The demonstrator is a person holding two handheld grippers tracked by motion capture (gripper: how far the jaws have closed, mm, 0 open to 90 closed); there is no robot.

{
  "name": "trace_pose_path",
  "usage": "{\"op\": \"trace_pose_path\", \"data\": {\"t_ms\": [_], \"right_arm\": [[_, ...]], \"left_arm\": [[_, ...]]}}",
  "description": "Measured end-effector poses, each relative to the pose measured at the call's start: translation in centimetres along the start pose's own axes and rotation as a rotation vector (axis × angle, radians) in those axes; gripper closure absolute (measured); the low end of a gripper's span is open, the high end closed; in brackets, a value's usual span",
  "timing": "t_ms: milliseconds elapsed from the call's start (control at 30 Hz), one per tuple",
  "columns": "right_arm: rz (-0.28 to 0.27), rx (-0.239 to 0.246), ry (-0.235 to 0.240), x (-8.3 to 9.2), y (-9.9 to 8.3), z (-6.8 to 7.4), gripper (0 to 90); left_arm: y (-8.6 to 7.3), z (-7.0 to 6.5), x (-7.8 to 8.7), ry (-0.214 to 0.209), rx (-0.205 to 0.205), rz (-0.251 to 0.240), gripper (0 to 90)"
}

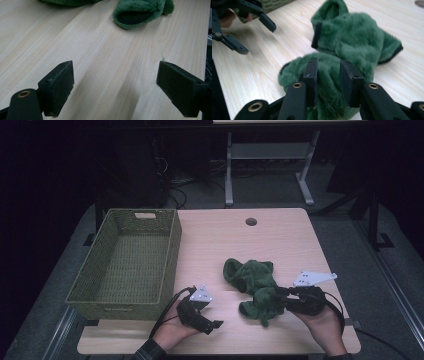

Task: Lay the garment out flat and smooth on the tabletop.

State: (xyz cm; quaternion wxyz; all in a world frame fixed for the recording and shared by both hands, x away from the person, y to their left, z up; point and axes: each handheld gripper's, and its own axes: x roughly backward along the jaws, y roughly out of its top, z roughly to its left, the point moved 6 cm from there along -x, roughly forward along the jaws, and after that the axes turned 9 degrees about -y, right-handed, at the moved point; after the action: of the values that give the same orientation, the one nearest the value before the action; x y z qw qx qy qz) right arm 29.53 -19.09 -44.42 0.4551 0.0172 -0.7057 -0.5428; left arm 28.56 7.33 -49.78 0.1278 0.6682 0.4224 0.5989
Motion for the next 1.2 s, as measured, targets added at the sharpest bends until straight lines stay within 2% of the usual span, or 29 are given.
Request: {"op": "trace_pose_path", "data": {"t_ms": [33,167,233,367,400,433,500,533,600,667,700,733,800,900,1000,1200], "right_arm": [[-0.009,0.013,0.007,0.2,0.8,0.5,67.5],[-0.010,0.032,0.029,-0.3,1.7,1.2,67.5],[0.022,0.047,0.053,-1.6,2.3,2.0,64.7],[0.080,0.068,0.064,-3.6,2.2,2.9,62.1],[0.102,0.072,0.058,-4.1,2.0,3.0,60.8],[0.102,0.072,0.058,-4.1,2.0,3.0,60.8],[0.153,0.097,0.038,-5.0,1.3,3.2,60.2],[0.187,0.111,0.029,-5.7,0.7,3.3,61.3],[0.200,0.114,0.031,-6.0,0.4,3.4,64.0],[0.211,0.131,0.027,-6.2,0.0,3.4,74.7],[0.206,0.142,0.018,-6.1,0.0,3.3,83.3],[0.201,0.144,0.014,-5.9,0.1,3.3,85.1],[0.192,0.141,0.016,-5.7,0.2,3.2,85.4],[0.139,0.116,0.021,-4.8,0.8,3.0,85.5],[0.107,0.114,0.018,-4.0,1.3,2.7,85.4],[0.093,0.101,0.018,-3.5,1.2,2.3,85.5]], "left_arm": [[0.0,-0.1,-0.1,-0.001,0.007,-0.008,14.0],[0.0,0.0,-0.1,-0.001,0.005,0.000,14.0],[0.0,0.0,0.0,0.000,-0.004,0.003,14.0],[0.0,-0.1,0.0,0.000,-0.006,0.005,14.0],[0.0,-0.1,-0.1,-0.001,-0.003,0.004,14.0],[0.0,-0.1,-0.1,-0.001,-0.003,0.004,14.0],[0.0,-0.1,0.0,-0.003,-0.013,0.014,14.0],[0.0,-0.1,0.0,-0.003,-0.015,0.014,14.0],[0.1,-0.1,-0.1,-0.004,-0.014,0.013,14.1],[0.2,-0.2,-0.2,-0.006,-0.011,0.005,14.1],[0.4,-0.2,-0.2,-0.007,-0.024,0.013,14.4],[0.6,-0.2,-0.3,-0.008,-0.025,0.004,14.6],[0.8,-0.2,-0.3,-0.007,-0.034,0.007,14.7],[1.7,-0.4,-0.9,-0.016,-0.035,-0.012,15.6],[3.2,-0.7,-1.6,-0.027,-0.078,-0.019,18.8],[4.7,-1.1,-3.3,-0.057,-0.106,-0.030,20.6]]}}
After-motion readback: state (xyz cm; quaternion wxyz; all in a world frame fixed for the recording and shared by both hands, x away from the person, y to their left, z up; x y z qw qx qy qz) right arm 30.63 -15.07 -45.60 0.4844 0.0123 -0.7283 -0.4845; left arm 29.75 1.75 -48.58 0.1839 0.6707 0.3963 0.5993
